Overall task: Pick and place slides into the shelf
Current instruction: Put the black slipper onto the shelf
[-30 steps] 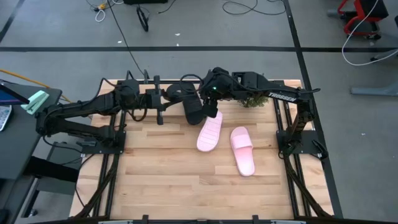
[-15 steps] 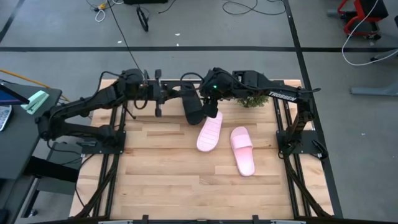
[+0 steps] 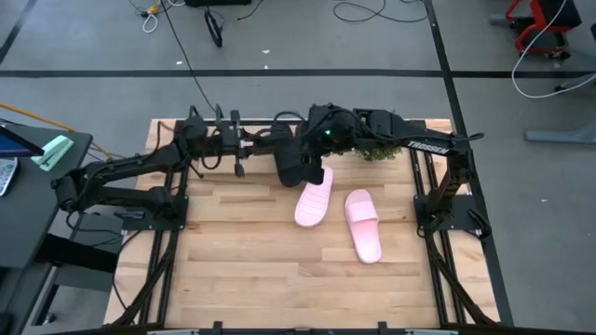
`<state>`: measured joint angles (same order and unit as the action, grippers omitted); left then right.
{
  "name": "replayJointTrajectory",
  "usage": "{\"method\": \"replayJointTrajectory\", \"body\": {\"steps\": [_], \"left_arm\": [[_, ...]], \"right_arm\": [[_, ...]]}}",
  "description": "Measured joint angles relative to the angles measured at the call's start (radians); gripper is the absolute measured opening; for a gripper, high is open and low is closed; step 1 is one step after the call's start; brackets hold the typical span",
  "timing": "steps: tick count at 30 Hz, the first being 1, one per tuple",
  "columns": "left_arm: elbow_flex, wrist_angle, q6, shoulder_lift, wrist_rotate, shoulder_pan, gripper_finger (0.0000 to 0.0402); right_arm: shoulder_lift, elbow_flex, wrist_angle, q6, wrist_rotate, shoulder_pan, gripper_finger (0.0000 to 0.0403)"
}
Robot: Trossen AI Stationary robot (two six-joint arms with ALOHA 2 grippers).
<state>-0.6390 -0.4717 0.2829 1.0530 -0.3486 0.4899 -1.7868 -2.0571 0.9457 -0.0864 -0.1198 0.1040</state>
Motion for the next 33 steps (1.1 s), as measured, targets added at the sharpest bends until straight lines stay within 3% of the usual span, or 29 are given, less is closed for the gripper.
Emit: {"method": "replayJointTrajectory", "body": {"steps": [3, 11, 19, 28, 33], "left_arm": [[0.043, -0.124, -0.013, -0.002, -0.003, -0.001, 0.0061], [0.044, -0.092, 0.087, -0.002, -0.073, 0.002, 0.006], [0.044, -0.028, 0.227, -0.002, -0.139, 0.077, 0.006], [0.044, -0.03, 0.214, -0.002, -0.436, 0.228, 0.006], [0.044, -0.015, 0.18, -0.002, -0.508, 0.311, 0.006]], "right_arm": [[-0.012, 0.0, -0.027, -0.043, 0.002, -0.004, 0.0198], [-0.014, 0.001, -0.218, -0.108, -0.048, 0.026, 0.0203], [-0.014, 0.001, -0.22, 0.003, -0.038, 0.048, 0.0202], [-0.02, 0.001, -0.23, 0.061, 0.026, 0.053, 0.0191], [-0.044, 0.001, -0.232, 0.091, 0.07, 0.046, 0.019]]}}
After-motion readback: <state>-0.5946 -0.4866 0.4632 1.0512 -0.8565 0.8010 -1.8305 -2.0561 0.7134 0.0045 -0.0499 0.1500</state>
